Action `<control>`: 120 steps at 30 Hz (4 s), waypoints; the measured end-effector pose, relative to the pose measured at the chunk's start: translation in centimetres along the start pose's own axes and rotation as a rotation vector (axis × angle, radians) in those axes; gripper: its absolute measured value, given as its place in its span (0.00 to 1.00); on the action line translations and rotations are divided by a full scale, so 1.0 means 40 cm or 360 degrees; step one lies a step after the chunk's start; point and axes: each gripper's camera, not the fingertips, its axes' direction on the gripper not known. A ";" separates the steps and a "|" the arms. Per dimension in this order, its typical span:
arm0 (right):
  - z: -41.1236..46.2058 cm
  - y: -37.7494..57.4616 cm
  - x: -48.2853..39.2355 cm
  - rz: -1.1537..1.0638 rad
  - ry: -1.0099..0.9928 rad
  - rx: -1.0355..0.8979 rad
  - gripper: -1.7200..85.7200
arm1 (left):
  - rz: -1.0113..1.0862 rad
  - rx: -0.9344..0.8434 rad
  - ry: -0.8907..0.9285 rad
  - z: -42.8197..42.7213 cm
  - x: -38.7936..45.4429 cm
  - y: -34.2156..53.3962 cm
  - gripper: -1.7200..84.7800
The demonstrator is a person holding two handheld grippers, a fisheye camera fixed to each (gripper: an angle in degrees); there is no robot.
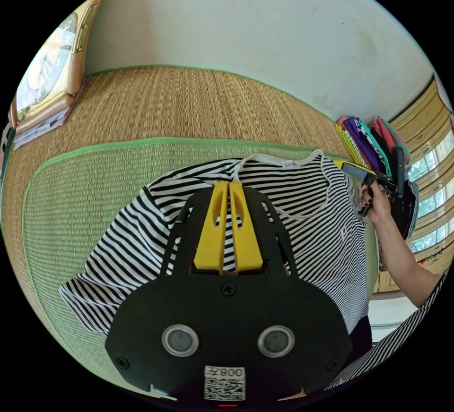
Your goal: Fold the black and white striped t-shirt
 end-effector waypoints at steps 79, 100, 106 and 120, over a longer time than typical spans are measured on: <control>-0.775 1.291 0.112 0.0882 -0.0626 -0.0374 0.03 | -0.0942 -0.0198 0.0680 0.213 -0.186 1.124 0.05; -0.675 0.876 0.158 0.0740 -0.0319 0.0084 0.10 | -0.0050 -0.0301 0.0707 0.421 0.395 0.407 0.08; -0.544 0.702 0.153 0.0624 -0.0181 0.0181 0.10 | 0.0483 -0.0423 0.0762 0.623 0.772 0.066 0.09; -0.418 0.664 0.119 0.0470 0.0009 0.0235 0.10 | 0.1103 -0.0590 0.0282 0.904 1.403 -0.309 0.11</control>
